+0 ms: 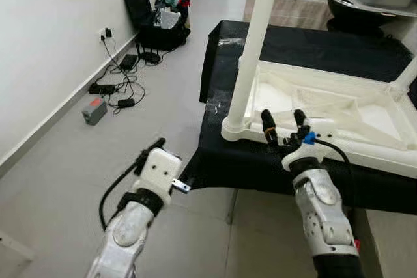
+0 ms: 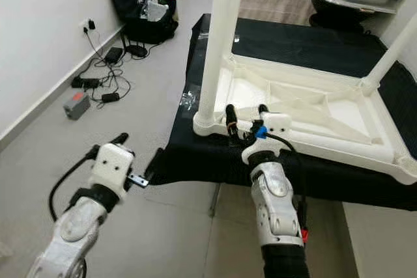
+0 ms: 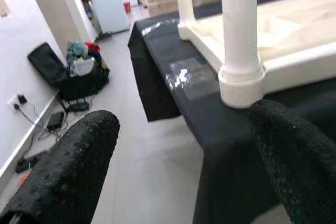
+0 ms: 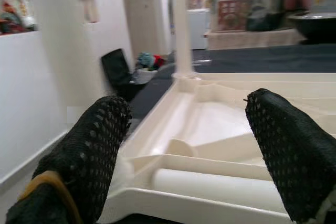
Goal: Building children table
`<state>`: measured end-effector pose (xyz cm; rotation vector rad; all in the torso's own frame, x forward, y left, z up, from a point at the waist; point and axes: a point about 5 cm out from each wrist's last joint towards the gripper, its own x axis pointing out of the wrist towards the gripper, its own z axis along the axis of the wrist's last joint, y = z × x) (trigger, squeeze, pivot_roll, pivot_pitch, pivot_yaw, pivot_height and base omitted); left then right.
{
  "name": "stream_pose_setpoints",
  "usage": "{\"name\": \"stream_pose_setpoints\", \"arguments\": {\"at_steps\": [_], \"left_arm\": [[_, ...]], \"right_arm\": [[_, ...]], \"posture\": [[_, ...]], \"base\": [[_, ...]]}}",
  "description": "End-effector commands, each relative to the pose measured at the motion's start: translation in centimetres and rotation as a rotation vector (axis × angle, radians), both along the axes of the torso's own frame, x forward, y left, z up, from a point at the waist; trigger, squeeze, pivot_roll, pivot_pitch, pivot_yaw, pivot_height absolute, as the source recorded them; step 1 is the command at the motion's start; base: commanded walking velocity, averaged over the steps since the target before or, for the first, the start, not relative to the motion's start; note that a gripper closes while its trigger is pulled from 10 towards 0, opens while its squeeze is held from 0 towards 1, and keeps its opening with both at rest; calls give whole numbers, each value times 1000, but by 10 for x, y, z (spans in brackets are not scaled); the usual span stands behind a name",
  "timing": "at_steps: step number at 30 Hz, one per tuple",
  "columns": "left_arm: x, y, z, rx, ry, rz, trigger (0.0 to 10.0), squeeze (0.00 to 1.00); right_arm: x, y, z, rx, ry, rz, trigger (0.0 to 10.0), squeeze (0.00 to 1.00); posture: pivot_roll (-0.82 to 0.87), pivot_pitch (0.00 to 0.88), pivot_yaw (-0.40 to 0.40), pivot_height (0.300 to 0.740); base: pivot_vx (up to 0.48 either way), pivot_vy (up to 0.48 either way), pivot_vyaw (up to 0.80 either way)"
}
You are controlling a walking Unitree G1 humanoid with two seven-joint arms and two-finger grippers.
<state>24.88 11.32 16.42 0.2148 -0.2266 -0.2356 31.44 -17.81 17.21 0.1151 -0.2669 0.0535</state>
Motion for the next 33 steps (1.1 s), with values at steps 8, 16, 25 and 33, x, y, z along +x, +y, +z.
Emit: {"name": "stream_pose_setpoints", "arguments": {"at_steps": [8, 16, 25, 33], "left_arm": [[0, 24, 8, -44, -20, 131, 10000, 0], [-1, 33, 10, -28, -28, 158, 10000, 0], [-2, 27, 8, -40, -9, 116, 10000, 0], [-3, 20, 7, -43, -4, 92, 10000, 0]], "right_arm": [[3, -2, 2, 3, 27, -39, 10000, 0], [12, 1, 10, 23, 18, -40, 10000, 0], [15, -3, 14, 29, 13, -78, 10000, 0], [16, -9, 17, 50, 18, -167, 10000, 0]], "posture": [[99, 57, -73, 740], [104, 56, -79, 740], [102, 57, -78, 740], [104, 60, -73, 740]], "base": [[0, 0, -128], [0, 0, 0], [152, 0, 0], [290, 0, -341]]}}
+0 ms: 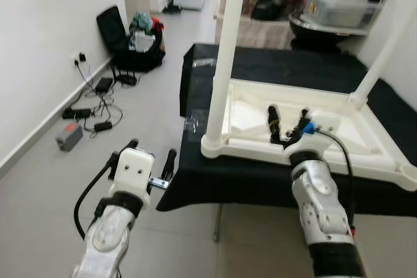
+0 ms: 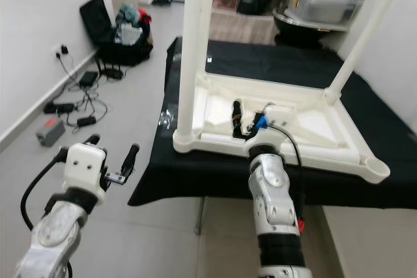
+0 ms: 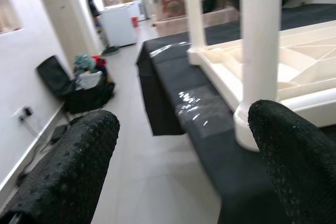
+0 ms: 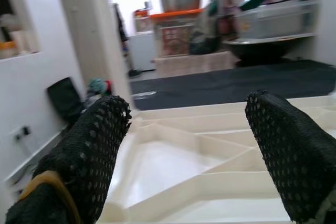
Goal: Building children table
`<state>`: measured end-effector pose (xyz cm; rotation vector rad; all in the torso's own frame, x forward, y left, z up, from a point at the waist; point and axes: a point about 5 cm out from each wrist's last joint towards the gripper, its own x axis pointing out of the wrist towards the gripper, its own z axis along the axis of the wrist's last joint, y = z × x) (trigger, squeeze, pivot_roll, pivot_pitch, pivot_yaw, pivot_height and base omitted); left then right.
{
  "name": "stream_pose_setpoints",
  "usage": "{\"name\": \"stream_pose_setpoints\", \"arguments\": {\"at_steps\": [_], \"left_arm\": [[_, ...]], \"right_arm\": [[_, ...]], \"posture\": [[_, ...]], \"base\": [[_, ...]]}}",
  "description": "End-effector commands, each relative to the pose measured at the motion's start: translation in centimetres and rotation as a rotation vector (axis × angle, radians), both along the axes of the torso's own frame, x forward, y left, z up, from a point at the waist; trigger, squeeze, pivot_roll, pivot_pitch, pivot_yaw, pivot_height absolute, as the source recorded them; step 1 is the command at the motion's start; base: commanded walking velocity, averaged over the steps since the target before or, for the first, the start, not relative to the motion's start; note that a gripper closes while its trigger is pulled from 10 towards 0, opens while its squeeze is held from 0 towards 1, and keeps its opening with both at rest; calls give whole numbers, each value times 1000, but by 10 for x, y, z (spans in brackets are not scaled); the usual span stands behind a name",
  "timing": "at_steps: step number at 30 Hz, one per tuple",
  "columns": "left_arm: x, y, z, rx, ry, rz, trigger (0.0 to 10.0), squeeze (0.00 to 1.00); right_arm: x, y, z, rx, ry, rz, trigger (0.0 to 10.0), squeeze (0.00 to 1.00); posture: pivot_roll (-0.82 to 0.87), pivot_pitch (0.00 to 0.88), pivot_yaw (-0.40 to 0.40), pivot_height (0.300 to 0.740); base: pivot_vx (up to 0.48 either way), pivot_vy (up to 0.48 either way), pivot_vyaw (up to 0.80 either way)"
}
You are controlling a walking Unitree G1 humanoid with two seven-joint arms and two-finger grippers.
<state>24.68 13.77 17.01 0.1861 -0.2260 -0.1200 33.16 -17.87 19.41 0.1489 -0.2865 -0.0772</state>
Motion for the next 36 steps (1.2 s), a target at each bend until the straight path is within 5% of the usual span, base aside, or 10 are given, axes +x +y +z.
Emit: {"name": "stream_pose_setpoints", "arguments": {"at_steps": [1, 14, 23, 27, 31, 36], "left_arm": [[0, -5, 1, -4, 2, -20, 10000, 0], [0, -5, 3, 16, -6, -6, 10000, 0], [-8, -21, -9, -12, 58, -98, 10000, 0], [-24, -47, -21, -34, 157, -353, 10000, 0], [-28, -52, -24, -37, 185, -407, 10000, 0], [-35, -59, -29, -22, 212, -460, 10000, 0]], "right_arm": [[-1, -10, -5, -5, 28, -58, 10000, 0], [3, -8, -5, -12, 45, -67, 10000, 0], [18, -32, -11, -7, 130, -28, 10000, 0], [34, -44, -11, -63, 258, 301, 10000, 0], [35, -45, -8, -72, 265, 392, 10000, 0], [25, -42, 7, -111, 274, 868, 10000, 0]], "posture": [[104, 59, -75, 740], [109, 68, -77, 740], [111, 73, -75, 740], [115, 78, -78, 740], [116, 78, -81, 740], [120, 87, -80, 740]], "base": [[300, 0, 0], [185, 0, 0], [0, 0, 0], [0, 0, 0], [0, 0, 0], [0, 0, 0]]}}
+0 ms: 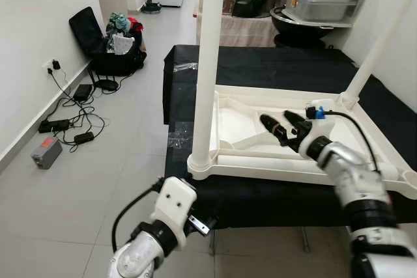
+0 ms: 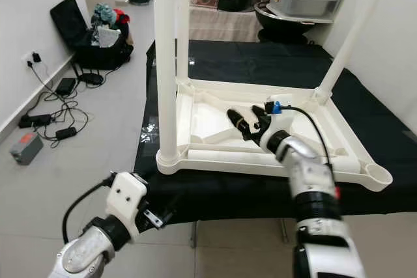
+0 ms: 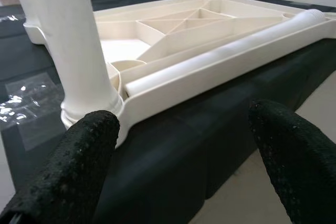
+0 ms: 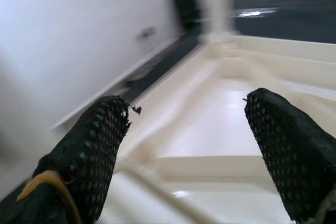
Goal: Building children table
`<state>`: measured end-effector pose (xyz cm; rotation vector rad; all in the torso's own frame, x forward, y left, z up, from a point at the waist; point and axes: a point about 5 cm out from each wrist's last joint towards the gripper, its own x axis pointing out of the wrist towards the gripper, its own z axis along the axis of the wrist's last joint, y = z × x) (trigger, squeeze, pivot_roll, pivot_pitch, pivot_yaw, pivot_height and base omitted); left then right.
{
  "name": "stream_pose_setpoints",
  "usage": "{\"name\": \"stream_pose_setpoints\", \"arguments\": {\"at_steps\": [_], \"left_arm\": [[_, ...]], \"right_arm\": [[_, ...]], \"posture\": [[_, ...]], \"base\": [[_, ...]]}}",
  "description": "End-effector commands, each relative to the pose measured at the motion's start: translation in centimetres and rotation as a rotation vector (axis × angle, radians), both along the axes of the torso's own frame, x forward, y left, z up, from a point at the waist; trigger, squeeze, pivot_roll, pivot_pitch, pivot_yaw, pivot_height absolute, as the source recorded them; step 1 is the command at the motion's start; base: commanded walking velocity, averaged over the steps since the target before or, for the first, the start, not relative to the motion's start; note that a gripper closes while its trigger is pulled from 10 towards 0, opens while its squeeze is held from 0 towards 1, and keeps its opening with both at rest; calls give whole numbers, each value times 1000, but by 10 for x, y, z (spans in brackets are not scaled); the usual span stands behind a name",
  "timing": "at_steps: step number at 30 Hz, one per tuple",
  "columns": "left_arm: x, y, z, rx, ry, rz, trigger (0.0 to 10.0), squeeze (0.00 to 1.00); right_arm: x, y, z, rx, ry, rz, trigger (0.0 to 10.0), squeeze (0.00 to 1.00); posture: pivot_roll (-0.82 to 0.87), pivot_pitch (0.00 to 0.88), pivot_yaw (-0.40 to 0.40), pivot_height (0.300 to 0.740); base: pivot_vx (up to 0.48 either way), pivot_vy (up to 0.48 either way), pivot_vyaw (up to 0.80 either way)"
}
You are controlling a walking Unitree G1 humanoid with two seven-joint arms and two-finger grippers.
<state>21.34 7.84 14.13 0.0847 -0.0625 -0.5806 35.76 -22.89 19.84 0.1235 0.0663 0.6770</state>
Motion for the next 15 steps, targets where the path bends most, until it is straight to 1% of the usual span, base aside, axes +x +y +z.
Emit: {"name": "stream_pose_setpoints", "arguments": {"at_steps": [1, 2, 3, 4, 5, 8, 9, 10, 11, 12, 13, 14, 15], "left_arm": [[-1, 0, 0, 10, 4, -7, 10000, 0], [-1, 0, 0, 10, 4, -7, 10000, 0], [-1, 0, 0, 10, 4, -7, 10000, 0], [-2, 0, 0, 10, 4, -7, 10000, 0], [-2, 0, 0, 10, 4, -7, 10000, 0], [-4, 1, 1, 13, 7, -10, 10000, 0], [-4, 1, 1, 13, 7, -10, 10000, 0], [-5, 2, 1, 13, 12, -15, 10000, 0], [-5, 2, 1, 13, 12, -15, 10000, 0], [-5, 2, 1, 16, 12, -22, 10000, 0], [-5, 2, 1, 16, 13, -23, 10000, 0], [-5, 2, 1, 16, 13, -23, 10000, 0], [-6, 2, 1, 16, 13, -24, 10000, 0]], "right_arm": [[-4, 12, 4, 39, 10, 187, 10000, 0], [-5, 17, 6, 45, 5, 250, 10000, 463], [-5, 17, 6, 45, 5, 250, 10000, 463], [-4, 24, 8, 65, -4, 306, 10000, 1000], [-4, 24, 8, 65, -4, 306, 10000, 1000], [-4, 47, 16, 107, -43, 457, 10000, 1000], [-4, 47, 16, 107, -43, 457, 10000, 1000], [-4, 61, 22, 142, -69, 534, 10000, 255], [-4, 61, 22, 142, -69, 534, 10000, 255], [-5, 70, 27, 165, -93, 580, 10000, 0], [-5, 74, 28, 165, -105, 595, 10000, 0], [-5, 74, 28, 165, -105, 595, 10000, 0], [-6, 76, 30, 167, -111, 621, 10000, 0]], "posture": [[120, 88, -79, 740], [121, 90, -78, 740], [121, 90, -78, 740], [128, 93, -77, 740], [128, 93, -77, 740], [132, 101, -78, 740], [132, 101, -78, 740], [132, 103, -75, 740], [132, 103, -75, 740], [134, 103, -76, 740], [135, 102, -75, 740], [135, 102, -75, 740], [135, 102, -75, 740]], "base": [[0, 0, 0], [0, 0, 0], [0, 0, 0], [0, 0, 0], [0, 0, 0], [0, 0, 0], [0, 0, 0], [0, 0, 0], [0, 0, 0], [0, 0, 0], [0, 0, 0], [0, 0, 0], [0, 0, 0]]}}
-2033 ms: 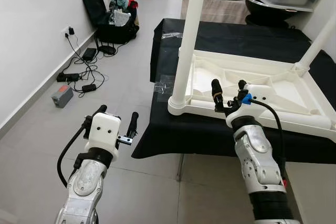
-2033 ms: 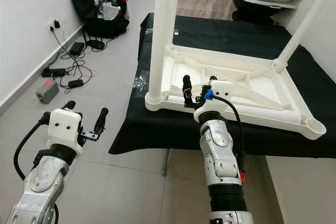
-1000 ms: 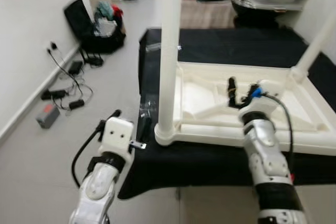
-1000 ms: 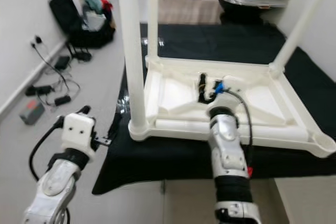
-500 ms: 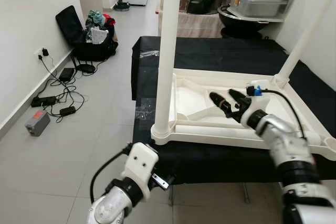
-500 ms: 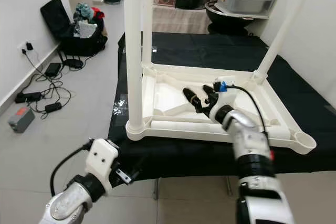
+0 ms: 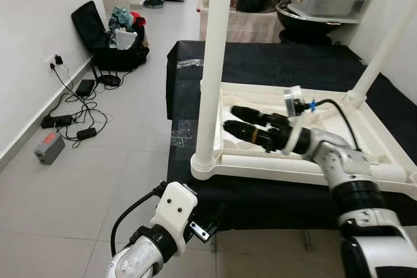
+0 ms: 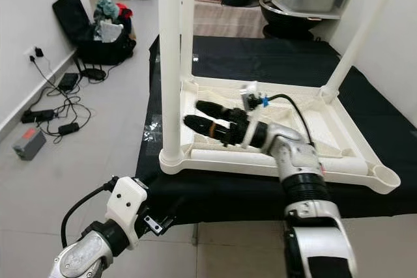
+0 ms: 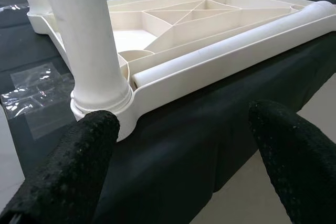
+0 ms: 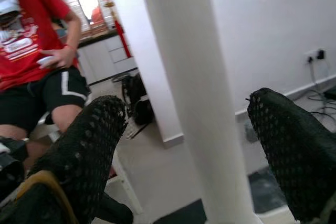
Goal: Building children table
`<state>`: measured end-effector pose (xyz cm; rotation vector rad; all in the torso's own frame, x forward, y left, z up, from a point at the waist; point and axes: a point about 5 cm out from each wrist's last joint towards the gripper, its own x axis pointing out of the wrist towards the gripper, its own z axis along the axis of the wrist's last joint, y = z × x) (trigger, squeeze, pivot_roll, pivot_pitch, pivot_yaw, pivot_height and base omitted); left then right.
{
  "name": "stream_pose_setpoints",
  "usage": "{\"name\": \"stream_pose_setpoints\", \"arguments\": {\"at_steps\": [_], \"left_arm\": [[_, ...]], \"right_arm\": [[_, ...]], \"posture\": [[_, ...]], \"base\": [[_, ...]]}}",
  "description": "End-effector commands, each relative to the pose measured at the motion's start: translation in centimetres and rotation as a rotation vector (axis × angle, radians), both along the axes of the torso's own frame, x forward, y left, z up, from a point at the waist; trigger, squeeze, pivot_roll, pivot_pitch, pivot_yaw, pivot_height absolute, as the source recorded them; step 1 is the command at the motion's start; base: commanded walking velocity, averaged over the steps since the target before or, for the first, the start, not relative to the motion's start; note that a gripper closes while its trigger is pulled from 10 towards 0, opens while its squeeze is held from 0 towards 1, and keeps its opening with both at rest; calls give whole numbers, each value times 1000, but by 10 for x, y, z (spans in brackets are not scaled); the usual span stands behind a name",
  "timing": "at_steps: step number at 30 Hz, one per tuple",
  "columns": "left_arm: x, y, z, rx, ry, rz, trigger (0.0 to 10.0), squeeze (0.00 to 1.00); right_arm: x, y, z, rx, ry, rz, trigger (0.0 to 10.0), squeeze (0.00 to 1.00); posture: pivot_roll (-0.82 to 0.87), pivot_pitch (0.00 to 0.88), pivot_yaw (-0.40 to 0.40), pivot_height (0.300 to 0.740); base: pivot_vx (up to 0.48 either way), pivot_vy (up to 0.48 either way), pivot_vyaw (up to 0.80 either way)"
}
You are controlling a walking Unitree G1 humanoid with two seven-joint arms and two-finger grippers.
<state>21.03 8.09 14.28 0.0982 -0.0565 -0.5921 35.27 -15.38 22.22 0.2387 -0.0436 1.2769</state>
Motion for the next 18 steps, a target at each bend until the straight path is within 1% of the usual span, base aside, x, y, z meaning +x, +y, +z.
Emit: {"name": "stream_pose_setpoints", "arguments": {"at_steps": [1, 2, 3, 4, 6, 7, 8, 11, 12, 14, 15, 16, 18], "left_arm": [[-3, -1, -1, 1, 12, -13, 10000, 0], [-3, -1, -1, 1, 12, -14, 10000, 0], [-3, -1, -1, 1, 12, -14, 10000, 0], [-3, -1, -1, 1, 12, -16, 10000, 0], [-3, -1, -1, 1, 12, -16, 10000, 0], [-4, -1, -1, 1, 12, -17, 10000, 0], [-4, -1, -1, 1, 12, -17, 10000, 0], [-4, -2, 0, -2, 13, -19, 10000, 0], [-4, -2, 0, -2, 13, -19, 10000, 0], [-4, -2, 0, -1, 12, -19, 10000, 0], [-4, -2, 0, -1, 12, -19, 10000, 0], [-4, -2, 0, -1, 13, -20, 10000, 0], [-4, -2, 0, 0, 13, -21, 10000, 0]], "right_arm": [[-2, 4, 8, 10, -38, 57, 10000, 0], [-3, 6, 9, 17, -43, 89, 10000, 0], [-3, 6, 9, 17, -43, 89, 10000, 0], [-5, 12, 8, -8, -59, 120, 10000, 0], [-5, 12, 8, -8, -59, 120, 10000, 0], [-3, 16, 6, -28, -68, 108, 10000, 0], [-3, 16, 6, -28, -68, 108, 10000, 0], [-1, 37, -3, -93, -95, 45, 10000, 0], [-1, 37, -3, -93, -95, 45, 10000, 0], [0, 46, -6, -120, -107, 12, 10000, 0], [0, 46, -6, -120, -107, 12, 10000, 0], [2, 51, -5, -121, -114, -9, 10000, 0], [3, 53, -3, -117, -117, -15, 10000, 0]], "posture": [[132, 98, -75, 740], [132, 98, -75, 740], [132, 98, -75, 740], [131, 93, -73, 740], [131, 93, -73, 740], [132, 90, -74, 740], [132, 90, -74, 740], [133, 88, -75, 740], [133, 88, -75, 740], [134, 84, -74, 740], [134, 84, -74, 740], [133, 84, -74, 740], [132, 81, -75, 740]], "base": [[0, 0, 0], [0, 0, 0], [0, 0, 0], [0, 0, 0], [0, 0, 0], [0, 0, 0], [0, 0, 0], [0, 0, 0], [0, 0, 0], [0, 0, 0], [0, 0, 0], [0, 0, 0], [0, 0, 0]]}}
